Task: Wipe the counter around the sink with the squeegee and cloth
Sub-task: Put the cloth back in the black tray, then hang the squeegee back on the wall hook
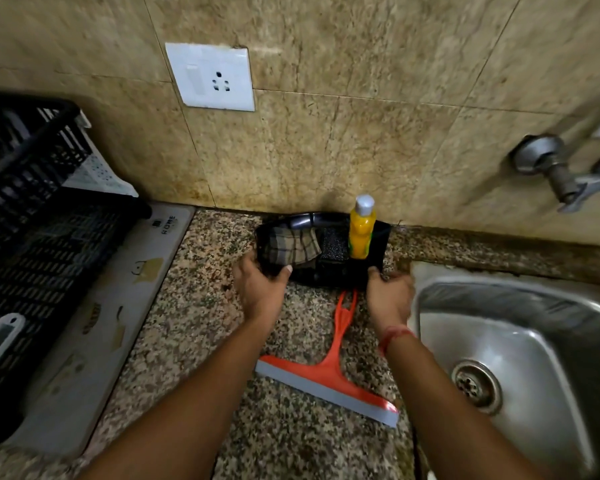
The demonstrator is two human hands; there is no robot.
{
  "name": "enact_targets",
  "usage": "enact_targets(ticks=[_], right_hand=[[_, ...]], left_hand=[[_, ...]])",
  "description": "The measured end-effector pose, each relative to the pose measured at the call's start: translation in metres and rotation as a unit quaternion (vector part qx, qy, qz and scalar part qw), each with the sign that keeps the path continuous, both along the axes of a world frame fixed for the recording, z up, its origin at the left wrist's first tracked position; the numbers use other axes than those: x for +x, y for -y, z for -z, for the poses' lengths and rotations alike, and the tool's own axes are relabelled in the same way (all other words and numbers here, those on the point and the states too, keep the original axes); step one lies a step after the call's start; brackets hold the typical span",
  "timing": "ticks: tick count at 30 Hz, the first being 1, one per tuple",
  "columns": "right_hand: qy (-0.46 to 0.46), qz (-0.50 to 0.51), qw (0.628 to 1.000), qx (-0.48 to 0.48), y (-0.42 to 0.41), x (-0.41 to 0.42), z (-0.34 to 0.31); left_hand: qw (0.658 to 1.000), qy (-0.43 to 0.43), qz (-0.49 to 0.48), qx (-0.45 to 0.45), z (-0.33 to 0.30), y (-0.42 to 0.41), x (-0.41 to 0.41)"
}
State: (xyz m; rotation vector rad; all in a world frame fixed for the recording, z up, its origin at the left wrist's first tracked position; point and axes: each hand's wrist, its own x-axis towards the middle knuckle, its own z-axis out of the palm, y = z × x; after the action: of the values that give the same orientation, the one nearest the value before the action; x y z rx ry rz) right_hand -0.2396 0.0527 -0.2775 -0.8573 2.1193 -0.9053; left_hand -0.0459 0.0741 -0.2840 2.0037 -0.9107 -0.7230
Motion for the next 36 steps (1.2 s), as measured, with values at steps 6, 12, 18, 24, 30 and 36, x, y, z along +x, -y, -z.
enact_targets(ticks=[6, 12, 18, 24, 30, 36], right_hand=[[0.012, -0.154, 0.977, 0.146, -0.069, 0.029, -0.001], [0.072, -0.175, 0.974, 0.121, -0.091, 0.025, -0.03], [0.053, -0.245, 0.968, -0.014, -0.081, 0.029, -0.097], [-0.128, -0.297, 0.928, -0.185, -0.038, 0.051, -0.177], [-0.179, -0.315, 0.878, -0.312, 0.021, 0.066, -0.255], [-0.213, -0.304, 0.853, -0.367, 0.08, 0.087, -0.319]], left_hand=[[0.976, 0.119, 0.184, 0.004, 0.006, -0.062, -0.031], [0.889, 0.075, 0.433, 0.13, -0.013, -0.099, -0.029], [0.876, 0.047, 0.463, 0.129, -0.052, -0.096, -0.016], [0.884, 0.272, 0.38, -0.021, -0.14, -0.04, -0.015], [0.922, 0.173, 0.261, -0.229, -0.231, 0.027, 0.03], [0.837, 0.457, 0.176, -0.246, -0.32, 0.116, 0.062]])
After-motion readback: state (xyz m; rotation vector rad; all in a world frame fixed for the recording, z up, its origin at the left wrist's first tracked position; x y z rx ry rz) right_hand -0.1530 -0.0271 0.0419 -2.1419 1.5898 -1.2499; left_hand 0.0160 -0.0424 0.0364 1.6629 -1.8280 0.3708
